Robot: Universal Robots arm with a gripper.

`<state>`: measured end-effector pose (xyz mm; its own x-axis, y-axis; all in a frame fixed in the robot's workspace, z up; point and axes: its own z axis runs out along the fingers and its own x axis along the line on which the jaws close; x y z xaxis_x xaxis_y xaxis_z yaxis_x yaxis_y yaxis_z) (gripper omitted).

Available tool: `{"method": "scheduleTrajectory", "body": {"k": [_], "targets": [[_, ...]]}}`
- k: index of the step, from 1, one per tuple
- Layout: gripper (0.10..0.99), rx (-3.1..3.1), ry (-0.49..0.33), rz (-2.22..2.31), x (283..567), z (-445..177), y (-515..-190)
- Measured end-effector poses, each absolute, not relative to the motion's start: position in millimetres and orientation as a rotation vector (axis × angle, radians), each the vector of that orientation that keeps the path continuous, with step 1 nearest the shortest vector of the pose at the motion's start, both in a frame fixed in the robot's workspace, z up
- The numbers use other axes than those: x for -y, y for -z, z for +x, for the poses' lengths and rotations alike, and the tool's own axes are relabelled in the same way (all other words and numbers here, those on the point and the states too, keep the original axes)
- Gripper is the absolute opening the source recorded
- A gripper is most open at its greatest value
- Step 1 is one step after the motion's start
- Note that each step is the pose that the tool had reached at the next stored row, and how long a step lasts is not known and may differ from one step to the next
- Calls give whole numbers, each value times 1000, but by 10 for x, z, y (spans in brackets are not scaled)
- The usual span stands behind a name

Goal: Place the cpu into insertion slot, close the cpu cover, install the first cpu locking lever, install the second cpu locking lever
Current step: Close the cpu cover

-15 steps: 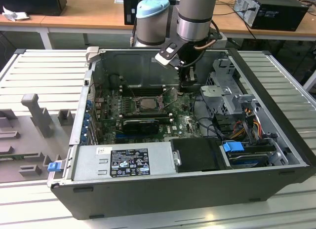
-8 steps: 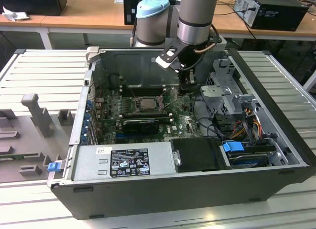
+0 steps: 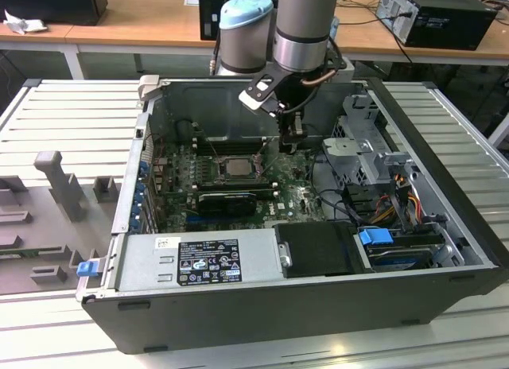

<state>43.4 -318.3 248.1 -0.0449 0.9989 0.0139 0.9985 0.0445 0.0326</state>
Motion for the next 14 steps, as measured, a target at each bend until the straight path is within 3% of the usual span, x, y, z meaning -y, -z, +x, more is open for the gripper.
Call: {"method": "scheduleTrajectory", "body": {"k": [14], "targets": [[106, -2261, -52, 2162, 3183, 221, -2482]]}}
